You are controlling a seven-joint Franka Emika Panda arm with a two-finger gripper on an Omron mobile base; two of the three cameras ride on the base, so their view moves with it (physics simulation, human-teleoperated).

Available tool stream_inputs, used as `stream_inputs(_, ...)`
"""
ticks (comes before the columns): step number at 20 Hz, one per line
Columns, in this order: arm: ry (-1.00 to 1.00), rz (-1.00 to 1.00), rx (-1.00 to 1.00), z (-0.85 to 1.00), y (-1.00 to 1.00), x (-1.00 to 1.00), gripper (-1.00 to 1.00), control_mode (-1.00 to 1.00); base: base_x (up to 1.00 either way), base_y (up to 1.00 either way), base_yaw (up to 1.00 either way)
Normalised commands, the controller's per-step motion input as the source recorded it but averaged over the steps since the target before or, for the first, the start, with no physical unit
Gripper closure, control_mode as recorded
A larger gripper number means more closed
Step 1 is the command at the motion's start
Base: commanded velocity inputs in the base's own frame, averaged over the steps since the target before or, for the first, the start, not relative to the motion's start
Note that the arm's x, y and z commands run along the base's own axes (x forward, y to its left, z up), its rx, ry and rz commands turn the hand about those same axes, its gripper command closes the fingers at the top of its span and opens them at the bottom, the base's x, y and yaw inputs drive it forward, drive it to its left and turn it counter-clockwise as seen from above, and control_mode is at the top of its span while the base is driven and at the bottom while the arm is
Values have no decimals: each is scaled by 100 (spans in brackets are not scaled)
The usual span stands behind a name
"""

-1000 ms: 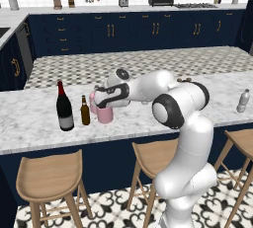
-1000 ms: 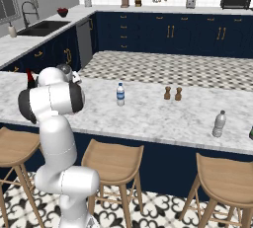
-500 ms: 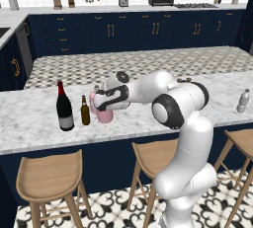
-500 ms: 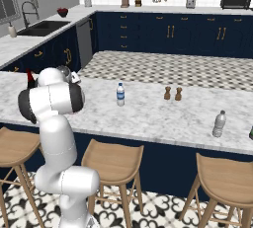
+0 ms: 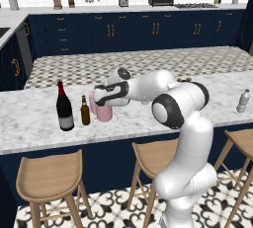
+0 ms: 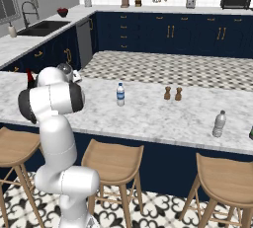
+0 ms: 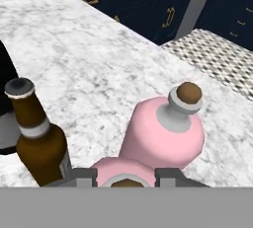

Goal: Move the plastic bottles in the middle to the plastics group, and the glass bottles in the middle to the glass group.

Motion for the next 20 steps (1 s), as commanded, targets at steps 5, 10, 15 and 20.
stream_inputs(5,12,0,4,1,0,6,100,-100,0,0,0)
stream_inputs(10,-1,0,0,-1,0,0,100,-100,0,0,0)
stream_inputs(15,-1,0,0,0,0,0,-100,-100,0,0,0)
stream_inputs(20,0,0,0,0,0,0,-100,-100,0,0,0)
